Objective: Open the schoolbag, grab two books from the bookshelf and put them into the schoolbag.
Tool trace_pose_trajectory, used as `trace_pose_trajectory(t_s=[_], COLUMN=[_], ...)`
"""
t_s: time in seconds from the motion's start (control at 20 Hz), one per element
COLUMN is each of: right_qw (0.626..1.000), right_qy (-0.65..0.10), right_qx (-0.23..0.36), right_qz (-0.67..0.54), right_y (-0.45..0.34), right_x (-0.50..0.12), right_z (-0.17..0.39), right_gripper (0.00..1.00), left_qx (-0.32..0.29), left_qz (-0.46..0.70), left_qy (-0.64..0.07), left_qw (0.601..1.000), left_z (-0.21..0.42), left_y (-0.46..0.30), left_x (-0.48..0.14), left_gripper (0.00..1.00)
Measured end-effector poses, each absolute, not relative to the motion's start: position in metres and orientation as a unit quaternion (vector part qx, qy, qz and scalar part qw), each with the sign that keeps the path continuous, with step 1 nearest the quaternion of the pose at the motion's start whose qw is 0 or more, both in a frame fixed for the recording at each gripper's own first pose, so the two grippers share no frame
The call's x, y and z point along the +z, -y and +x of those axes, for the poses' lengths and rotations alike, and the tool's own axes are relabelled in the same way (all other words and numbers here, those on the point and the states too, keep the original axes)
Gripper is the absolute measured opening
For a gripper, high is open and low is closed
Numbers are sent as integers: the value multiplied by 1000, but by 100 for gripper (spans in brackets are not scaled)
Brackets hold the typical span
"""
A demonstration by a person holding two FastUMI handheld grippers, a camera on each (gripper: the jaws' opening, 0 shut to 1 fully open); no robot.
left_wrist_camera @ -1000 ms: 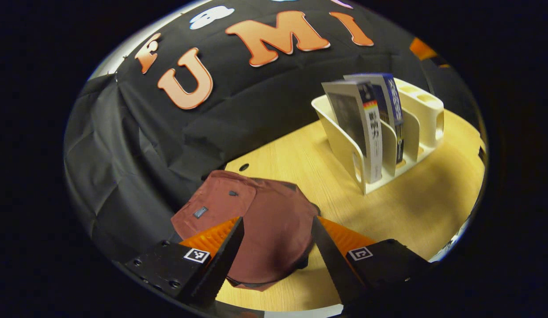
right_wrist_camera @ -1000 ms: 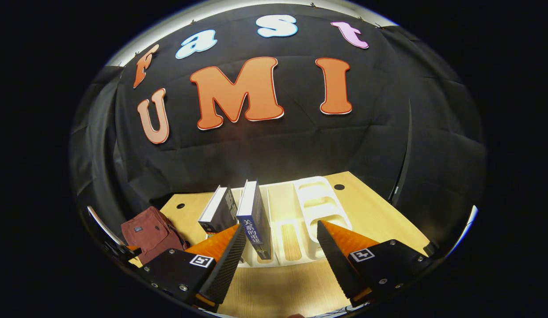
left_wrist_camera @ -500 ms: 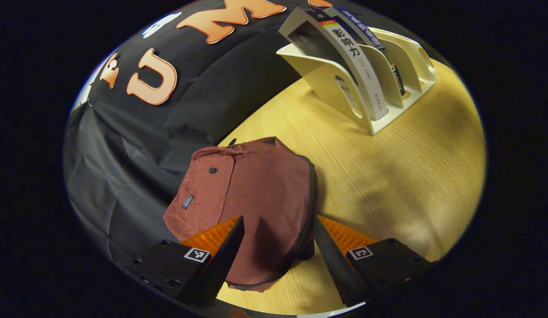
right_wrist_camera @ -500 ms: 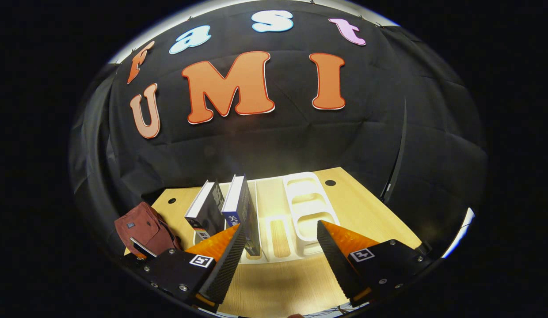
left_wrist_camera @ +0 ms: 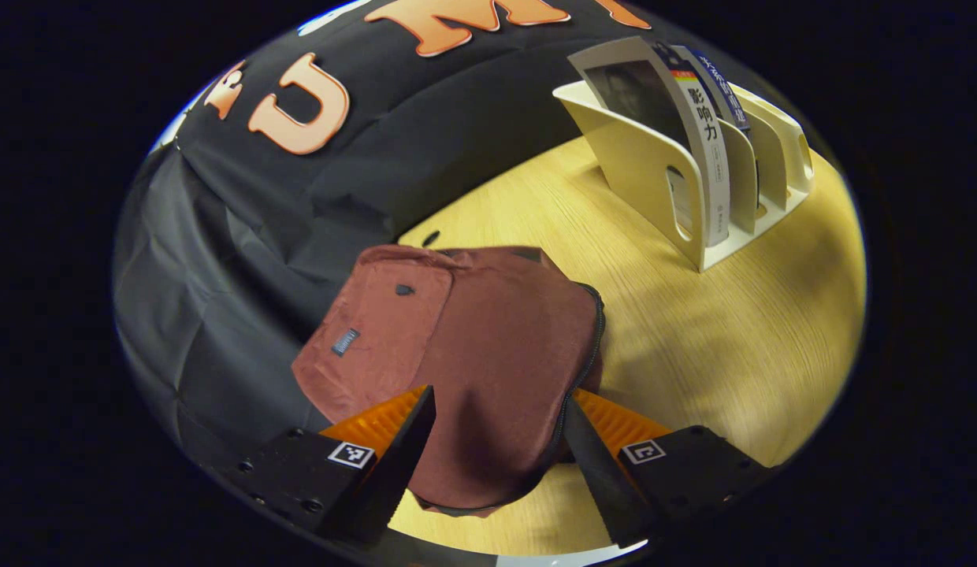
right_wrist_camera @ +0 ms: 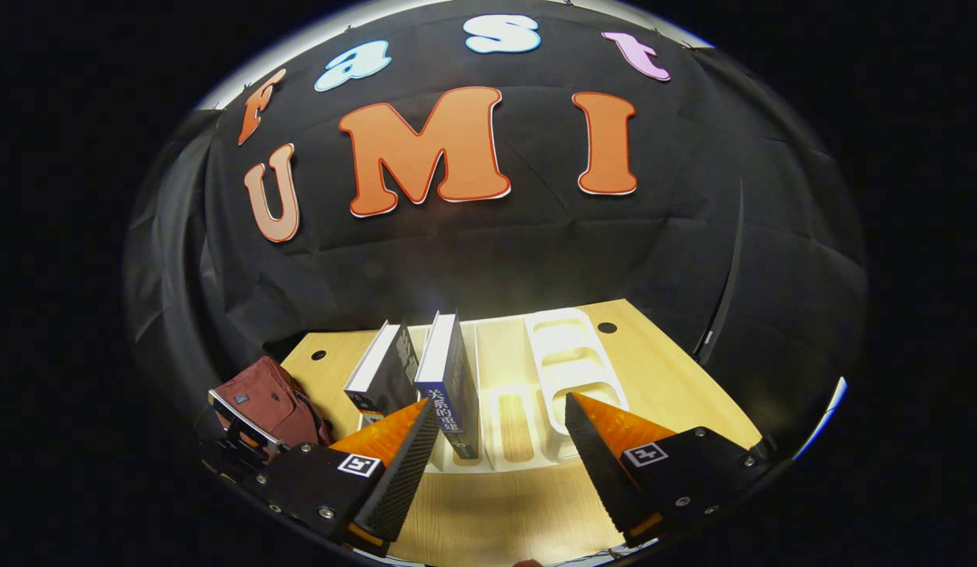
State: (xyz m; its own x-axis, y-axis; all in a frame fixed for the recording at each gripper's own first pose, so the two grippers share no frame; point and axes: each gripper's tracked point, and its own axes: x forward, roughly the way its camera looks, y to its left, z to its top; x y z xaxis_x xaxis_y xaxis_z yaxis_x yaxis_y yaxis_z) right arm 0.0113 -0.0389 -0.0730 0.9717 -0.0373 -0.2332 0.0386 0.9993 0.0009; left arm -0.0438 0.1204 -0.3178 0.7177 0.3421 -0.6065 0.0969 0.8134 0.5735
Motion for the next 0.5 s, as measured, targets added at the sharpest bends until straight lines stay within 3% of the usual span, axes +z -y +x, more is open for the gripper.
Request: trace_pose_trajectory(t_s=[0.15, 0.3, 0.35, 0.5], right_qw=[994, 994, 994, 993], right_qy=[-110, -109, -109, -108], right_qx=[-21, -23, -25, -31], right_qz=[0, 6, 11, 20], right_y=[41, 44, 46, 51], right_x=[-68, -68, -68, -69], right_z=[11, 11, 10, 8], right_gripper=[96, 96, 96, 96], left_qx=[47, 36, 27, 4], left_qz=[298, 313, 318, 338], left_qy=[-377, -376, -385, -396], left_qw=[876, 871, 866, 854], left_z=[-43, -37, -38, -37], left_y=[-110, -111, -109, -109], left_x=[-322, -324, -326, -325], left_gripper=[49, 23, 7, 2])
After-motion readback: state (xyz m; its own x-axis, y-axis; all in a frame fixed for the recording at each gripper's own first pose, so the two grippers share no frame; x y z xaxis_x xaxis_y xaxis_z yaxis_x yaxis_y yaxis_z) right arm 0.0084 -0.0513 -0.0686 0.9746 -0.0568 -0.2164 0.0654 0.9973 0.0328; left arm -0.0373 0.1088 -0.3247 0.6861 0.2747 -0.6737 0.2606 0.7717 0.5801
